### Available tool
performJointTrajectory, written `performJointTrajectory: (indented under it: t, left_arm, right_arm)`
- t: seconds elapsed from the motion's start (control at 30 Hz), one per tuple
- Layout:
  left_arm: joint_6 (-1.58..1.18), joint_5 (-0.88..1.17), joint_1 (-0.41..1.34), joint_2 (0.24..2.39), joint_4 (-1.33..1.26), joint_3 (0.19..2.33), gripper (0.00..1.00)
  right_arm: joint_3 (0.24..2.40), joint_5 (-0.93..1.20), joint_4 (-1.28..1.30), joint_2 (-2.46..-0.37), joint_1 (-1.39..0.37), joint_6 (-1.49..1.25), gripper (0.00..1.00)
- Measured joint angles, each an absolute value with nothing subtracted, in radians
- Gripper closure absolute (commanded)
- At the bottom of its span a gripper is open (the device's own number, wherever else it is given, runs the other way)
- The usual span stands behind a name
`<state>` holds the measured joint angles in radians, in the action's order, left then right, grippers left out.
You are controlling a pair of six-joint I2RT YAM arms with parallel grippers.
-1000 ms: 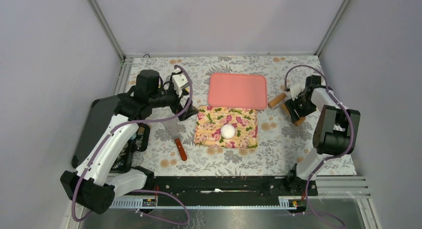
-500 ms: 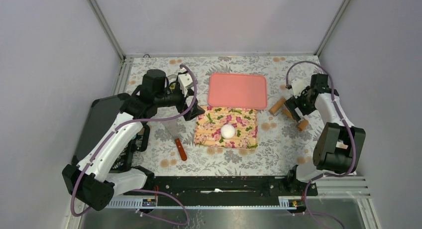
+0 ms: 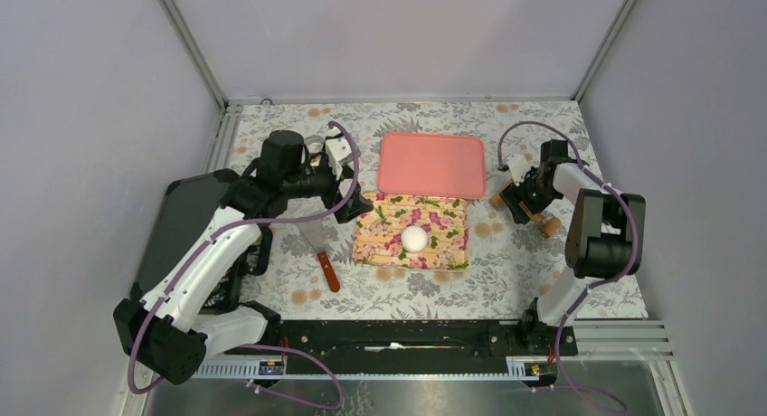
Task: Roll out the dumpling wrappers from the dough
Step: Move the rolling pin to the center of the board, then pick up the rolling pin from the center of the board.
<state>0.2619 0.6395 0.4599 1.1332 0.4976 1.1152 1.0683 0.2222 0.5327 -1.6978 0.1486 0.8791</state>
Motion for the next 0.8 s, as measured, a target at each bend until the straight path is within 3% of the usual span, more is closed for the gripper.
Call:
performJointTrajectory:
  t: [0.13, 0.2, 0.23, 0.57, 0.8]
  left_arm:
    - [0.262, 0.64, 0.461, 1.133, 0.498, 1.115, 0.01]
    - [0.261, 0.64, 0.461, 1.133, 0.498, 1.115, 0.01]
    - [0.262, 0.639, 0.461, 1.133, 0.498, 1.115, 0.01]
    - [0.208, 0.609, 0.461, 1.224, 0.471, 1.171, 0.01]
    - [0.094, 0.585, 0.461, 1.402, 0.471, 1.462, 0.01]
  right_arm:
    - [1.084, 0.205, 0.524, -1.778, 0.145, 0.889, 0.57]
    - [1.093, 0.2, 0.519, -1.791, 0.145, 0.898, 0.89]
    - [1.096, 0.201, 0.522, -1.794, 0.145, 0.908, 0.99]
    - [1.009, 0.181, 0.492, -1.681, 0.145, 0.984, 1.0]
    - [0.939, 0.305, 0.483, -1.181, 0.139, 1.161, 1.0]
